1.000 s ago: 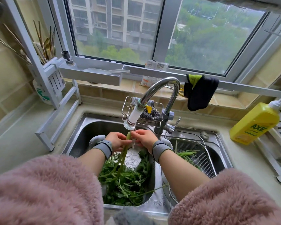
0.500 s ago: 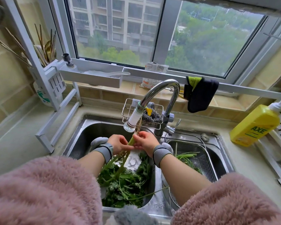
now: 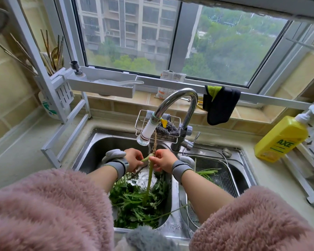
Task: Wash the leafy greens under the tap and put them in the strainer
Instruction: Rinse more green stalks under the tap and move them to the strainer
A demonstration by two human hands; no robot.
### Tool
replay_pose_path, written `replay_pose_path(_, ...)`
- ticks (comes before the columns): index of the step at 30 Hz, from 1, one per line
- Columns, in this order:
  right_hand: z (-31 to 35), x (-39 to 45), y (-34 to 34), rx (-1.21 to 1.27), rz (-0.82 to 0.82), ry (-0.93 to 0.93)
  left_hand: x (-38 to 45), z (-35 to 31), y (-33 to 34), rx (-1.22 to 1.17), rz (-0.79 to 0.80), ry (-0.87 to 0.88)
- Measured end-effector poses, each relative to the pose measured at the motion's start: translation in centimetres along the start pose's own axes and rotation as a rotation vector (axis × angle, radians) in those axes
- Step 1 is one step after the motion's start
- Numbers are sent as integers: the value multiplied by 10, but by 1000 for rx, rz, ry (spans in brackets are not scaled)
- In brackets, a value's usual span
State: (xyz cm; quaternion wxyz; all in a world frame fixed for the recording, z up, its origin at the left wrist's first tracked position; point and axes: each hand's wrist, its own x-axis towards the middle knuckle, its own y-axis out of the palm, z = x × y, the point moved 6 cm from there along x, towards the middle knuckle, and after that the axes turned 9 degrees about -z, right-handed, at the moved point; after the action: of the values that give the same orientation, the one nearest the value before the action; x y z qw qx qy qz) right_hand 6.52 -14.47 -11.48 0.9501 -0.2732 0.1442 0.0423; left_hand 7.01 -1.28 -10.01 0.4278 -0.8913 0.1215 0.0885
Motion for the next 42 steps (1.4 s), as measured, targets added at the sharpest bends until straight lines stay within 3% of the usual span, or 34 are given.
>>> replay_pose_path(12, 1, -12, -12, -301, 30, -71, -6, -7, 9, 27, 137, -106)
replay_pose_path(20, 0, -9, -16, -582, -70, -123, -11, -18, 8, -17, 179, -126)
replay_pose_path(28, -2, -1, -11, -533, -123, -75, -13, -13, 10, -171, 226, -211)
replay_pose_path(33, -29, 3, -39, -514, -225, 157, -20, 3, 8, -277, 274, -265)
replay_pose_path(38, -31, 10, -21, -237, -143, 162, -16, 7, 7, -611, 234, -259)
replay_pose_path(42, -32, 15, -17, -77, -148, 186, -11, 2, 9, -748, 179, -268)
